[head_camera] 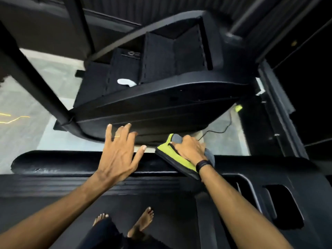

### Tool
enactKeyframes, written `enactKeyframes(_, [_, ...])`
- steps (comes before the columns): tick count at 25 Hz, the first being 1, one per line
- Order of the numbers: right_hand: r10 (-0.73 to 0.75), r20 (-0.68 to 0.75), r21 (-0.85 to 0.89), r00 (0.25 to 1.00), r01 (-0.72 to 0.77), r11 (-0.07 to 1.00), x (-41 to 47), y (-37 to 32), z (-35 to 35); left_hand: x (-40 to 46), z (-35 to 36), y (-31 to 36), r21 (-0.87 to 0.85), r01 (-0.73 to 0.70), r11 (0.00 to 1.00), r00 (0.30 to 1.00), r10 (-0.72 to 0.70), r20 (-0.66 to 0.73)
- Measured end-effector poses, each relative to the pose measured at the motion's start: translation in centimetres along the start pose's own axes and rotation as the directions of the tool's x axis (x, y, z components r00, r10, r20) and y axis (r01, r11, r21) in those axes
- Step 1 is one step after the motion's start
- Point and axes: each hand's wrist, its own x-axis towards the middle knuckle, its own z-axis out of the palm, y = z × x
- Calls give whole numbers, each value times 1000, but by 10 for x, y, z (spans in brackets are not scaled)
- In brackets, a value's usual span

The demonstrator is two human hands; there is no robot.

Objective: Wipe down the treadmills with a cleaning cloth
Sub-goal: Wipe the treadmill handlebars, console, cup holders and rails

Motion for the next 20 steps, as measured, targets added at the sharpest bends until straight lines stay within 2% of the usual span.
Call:
enactKeyframes(4, [-7, 340, -47, 941, 24, 999, 44, -19, 6, 0, -1, 1, 41, -156, 987, 987, 157, -30])
enactKeyframes(7, [-73, 456, -70, 887, 117, 991, 51, -57, 23, 1, 1, -1, 30, -221, 975, 974, 223, -47])
enactKeyframes(9, [-122, 456, -75, 882, 175, 982, 41, -85, 33, 1, 1, -3, 27, -210, 977, 975, 212, -68])
enactKeyframes(12, [-269, 304, -52, 914, 298, 953, 10, -98, 31, 3, 0, -3, -1, -168, 986, 985, 168, -33])
enactKeyframes(14, [-354, 100, 49, 930, 351, 935, -28, -82, 18, 2, 2, -5, -35, -152, 988, 988, 152, 6])
enactKeyframes(16, [-400, -130, 79, 907, 412, 908, -61, -49, 6, 3, 3, -7, -62, -166, 984, 986, 168, 21])
enactKeyframes(18, [-345, -205, 34, 916, 359, 933, -72, -12, -4, 3, 5, -7, -86, -191, 978, 981, 194, 21])
enactKeyframes(20, [-168, -239, -17, 956, 169, 986, -59, 22, -13, 2, 5, -8, -104, -200, 974, 979, 204, 29])
